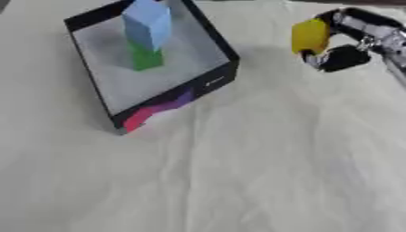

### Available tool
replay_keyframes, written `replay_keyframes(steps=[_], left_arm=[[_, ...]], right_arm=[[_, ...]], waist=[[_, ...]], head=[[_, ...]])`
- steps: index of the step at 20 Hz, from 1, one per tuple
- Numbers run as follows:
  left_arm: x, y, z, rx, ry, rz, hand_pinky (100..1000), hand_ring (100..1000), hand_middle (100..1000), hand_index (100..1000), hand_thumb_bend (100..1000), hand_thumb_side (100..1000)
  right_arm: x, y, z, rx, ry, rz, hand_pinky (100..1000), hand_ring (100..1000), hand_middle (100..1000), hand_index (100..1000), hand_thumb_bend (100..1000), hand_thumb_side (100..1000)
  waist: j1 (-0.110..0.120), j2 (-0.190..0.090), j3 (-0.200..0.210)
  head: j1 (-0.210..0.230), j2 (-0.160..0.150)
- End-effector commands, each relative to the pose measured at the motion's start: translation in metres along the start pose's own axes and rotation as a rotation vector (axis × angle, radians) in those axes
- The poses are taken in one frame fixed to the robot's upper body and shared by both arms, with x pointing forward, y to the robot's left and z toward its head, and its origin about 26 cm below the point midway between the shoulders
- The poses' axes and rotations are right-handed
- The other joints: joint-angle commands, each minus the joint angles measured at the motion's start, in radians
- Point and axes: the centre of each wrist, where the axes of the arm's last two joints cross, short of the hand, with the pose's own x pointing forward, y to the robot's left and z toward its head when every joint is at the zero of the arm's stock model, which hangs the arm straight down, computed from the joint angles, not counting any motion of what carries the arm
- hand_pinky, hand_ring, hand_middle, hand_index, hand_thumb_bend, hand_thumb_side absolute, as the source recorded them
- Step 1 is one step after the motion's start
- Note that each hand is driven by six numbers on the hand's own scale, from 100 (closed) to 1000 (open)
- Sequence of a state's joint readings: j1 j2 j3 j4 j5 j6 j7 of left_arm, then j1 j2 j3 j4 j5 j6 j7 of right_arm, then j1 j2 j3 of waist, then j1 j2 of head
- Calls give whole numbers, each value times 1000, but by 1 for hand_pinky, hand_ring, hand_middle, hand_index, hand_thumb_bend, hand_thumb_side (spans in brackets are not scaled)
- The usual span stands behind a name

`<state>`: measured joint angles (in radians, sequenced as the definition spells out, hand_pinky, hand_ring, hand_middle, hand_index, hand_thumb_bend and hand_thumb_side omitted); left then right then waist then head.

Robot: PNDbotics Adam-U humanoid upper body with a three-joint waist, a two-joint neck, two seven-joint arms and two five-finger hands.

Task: Pick up objects on the table and place them in the box.

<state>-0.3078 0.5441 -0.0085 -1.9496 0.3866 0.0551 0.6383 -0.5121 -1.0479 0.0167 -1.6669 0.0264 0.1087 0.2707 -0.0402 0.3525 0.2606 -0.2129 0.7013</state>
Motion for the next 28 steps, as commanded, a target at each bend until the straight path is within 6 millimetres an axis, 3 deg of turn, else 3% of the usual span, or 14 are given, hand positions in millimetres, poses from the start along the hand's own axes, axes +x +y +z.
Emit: replay_keyframes(steps=[1,4,8,12,20,28], left_arm=[[10,3,-4,0,-47,-15,734,584,768,837,408,608],[12,-1,-6,-3,-70,-12,734,588,766,831,413,595],[18,-8,-8,-6,-120,5,734,596,768,829,419,571],[33,-20,-14,-23,-223,48,733,609,770,829,433,530],[63,-43,-31,-123,-454,141,735,633,774,831,455,467],[74,-55,-34,-183,-475,181,735,632,774,831,455,472]], right_arm=[[36,-36,2,-132,-116,8,861,644,544,718,100,100],[65,-46,-9,-203,-232,-14,854,639,542,713,100,100],[95,-42,-30,-178,-341,-30,854,640,545,714,100,100],[111,-31,-55,-131,-381,-33,855,644,547,715,100,100],[102,2,-105,-39,-298,16,858,652,554,720,100,100],[84,62,-134,97,-242,129,857,678,580,738,100,165]], waist=[[-8,-47,-2],[-12,-72,5],[-15,-93,17],[-20,-103,46],[-22,-97,124],[-19,-86,144]], head=[[-4,13],[-20,32],[-34,47],[-69,60],[-137,63],[-153,51]])
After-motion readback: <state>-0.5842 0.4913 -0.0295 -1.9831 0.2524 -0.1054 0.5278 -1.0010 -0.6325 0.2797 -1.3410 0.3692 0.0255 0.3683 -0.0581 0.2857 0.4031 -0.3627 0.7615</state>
